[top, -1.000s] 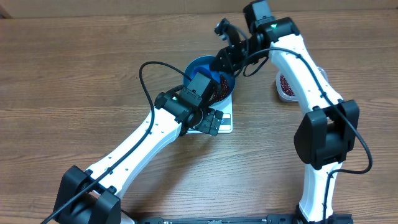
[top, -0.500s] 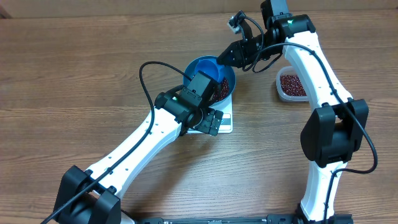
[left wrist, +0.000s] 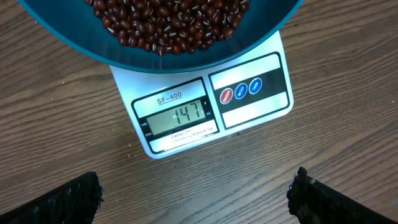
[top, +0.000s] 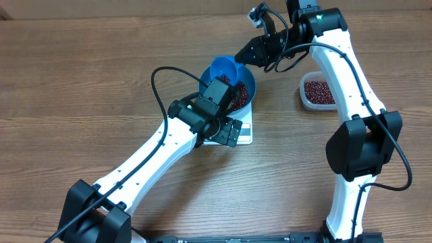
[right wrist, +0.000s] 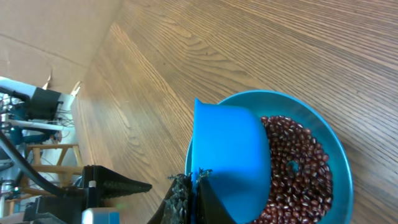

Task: Scoop item into bowl and weigh 150g on scale
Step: 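Bring the blue scoop back over the teal bowl and tilt it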

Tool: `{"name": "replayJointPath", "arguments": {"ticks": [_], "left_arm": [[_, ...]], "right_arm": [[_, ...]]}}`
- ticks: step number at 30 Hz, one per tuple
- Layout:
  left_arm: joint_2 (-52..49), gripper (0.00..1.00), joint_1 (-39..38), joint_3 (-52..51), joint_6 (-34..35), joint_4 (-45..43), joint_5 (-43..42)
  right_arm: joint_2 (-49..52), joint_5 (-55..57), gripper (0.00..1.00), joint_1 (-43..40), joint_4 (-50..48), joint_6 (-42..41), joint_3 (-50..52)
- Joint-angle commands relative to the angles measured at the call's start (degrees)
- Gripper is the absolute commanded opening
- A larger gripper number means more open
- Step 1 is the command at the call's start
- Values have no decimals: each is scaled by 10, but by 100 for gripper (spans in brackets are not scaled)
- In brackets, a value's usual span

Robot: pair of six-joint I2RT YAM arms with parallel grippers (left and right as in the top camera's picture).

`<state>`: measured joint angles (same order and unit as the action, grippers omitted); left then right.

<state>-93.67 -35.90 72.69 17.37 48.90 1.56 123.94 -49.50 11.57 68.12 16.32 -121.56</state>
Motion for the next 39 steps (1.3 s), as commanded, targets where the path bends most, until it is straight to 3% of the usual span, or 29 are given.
{"name": "replayJointPath", "arguments": {"ticks": [1, 9, 21, 33, 39], "left_arm": [[2, 100, 0, 2, -13, 1, 5], [2, 100, 0, 2, -13, 1, 5], [2, 100, 0, 2, -13, 1, 5], [2, 100, 0, 2, -13, 1, 5], [2, 99, 0, 2, -13, 1, 5]], "right_arm": [[-2, 30, 4, 0, -2, 0, -16], [-31, 54, 4, 0, -2, 2, -35], [-60, 271, 4, 41, 45, 2, -41], [-61, 384, 4, 97, 24, 7, -42], [-70, 422, 4, 116, 24, 55, -42]]}}
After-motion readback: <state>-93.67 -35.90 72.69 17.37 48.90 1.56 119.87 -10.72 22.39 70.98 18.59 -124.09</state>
